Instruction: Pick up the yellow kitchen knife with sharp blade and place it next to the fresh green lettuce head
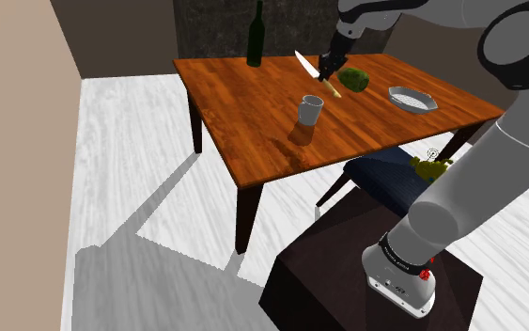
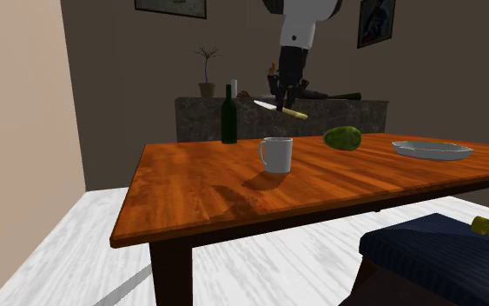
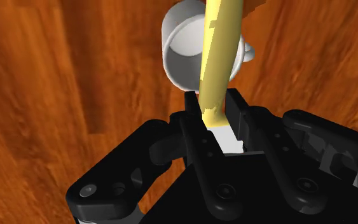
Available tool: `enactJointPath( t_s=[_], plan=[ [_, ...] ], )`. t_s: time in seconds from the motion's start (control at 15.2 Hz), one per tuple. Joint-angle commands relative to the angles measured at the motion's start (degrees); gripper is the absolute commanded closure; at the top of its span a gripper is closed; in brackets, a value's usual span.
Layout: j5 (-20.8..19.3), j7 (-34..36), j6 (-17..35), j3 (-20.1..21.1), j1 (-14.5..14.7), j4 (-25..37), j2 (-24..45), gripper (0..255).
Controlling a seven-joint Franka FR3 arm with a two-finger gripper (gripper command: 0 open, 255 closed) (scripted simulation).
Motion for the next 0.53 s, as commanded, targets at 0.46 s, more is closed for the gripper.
enactJointPath(
  t_s=[0.46],
  plan=[
    [3.8,-13.0,-3.7,-5.8,-6.5,8.0,6.2,255]
  ],
)
